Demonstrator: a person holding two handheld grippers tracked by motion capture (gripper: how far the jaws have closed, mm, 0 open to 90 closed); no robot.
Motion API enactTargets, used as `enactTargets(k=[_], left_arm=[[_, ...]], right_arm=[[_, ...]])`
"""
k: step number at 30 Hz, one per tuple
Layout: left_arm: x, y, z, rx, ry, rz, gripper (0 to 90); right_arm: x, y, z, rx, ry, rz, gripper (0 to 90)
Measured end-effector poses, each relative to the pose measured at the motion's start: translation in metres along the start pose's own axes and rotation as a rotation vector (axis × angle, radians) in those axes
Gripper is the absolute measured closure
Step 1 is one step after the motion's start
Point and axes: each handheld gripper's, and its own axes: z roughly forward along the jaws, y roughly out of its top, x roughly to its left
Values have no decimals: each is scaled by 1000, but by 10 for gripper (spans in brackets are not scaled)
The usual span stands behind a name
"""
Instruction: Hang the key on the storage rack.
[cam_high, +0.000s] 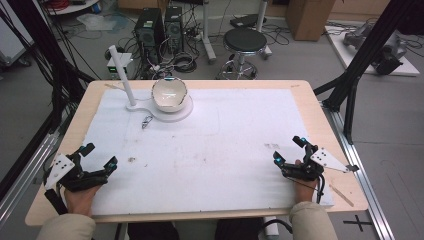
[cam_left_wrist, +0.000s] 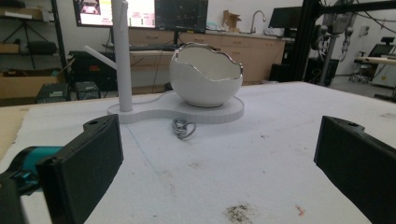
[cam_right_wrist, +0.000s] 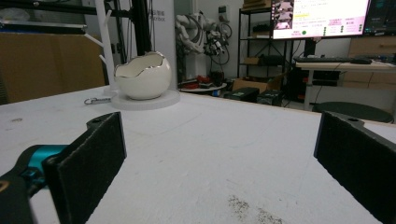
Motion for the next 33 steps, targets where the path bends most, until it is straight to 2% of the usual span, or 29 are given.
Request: enactTargets(k=[4, 9, 13, 16, 21, 23, 26, 28, 33], left_arm=[[4, 11, 2, 10, 7, -10, 17], [7, 42, 13, 20, 8, 17, 17], [6, 73, 31, 56, -1, 80, 17], [3, 93, 49, 103, -13, 131, 17], [-1, 118, 81, 197, -20, 174, 17], [-2, 124, 95, 246, -28, 186, 17], [-2, 128, 109, 285, -26, 209, 17], [-3, 129, 118, 316, -30, 205, 17], [-3, 126, 141, 413, -25, 226, 17]], right_arm=[[0, 0, 0, 1, 2, -4, 13], [-1, 0, 0, -1, 0, 1, 13], [-1, 0, 0, -2, 0, -3, 13], [-1, 0, 0, -2, 1, -3, 13], [0, 0, 0, 0, 2, -6, 13], [0, 0, 0, -1, 1, -3, 13], [0, 0, 0, -1, 1, -1, 13], [-1, 0, 0, -4, 2, -5, 13], [-1, 0, 0, -3, 2, -4, 13]])
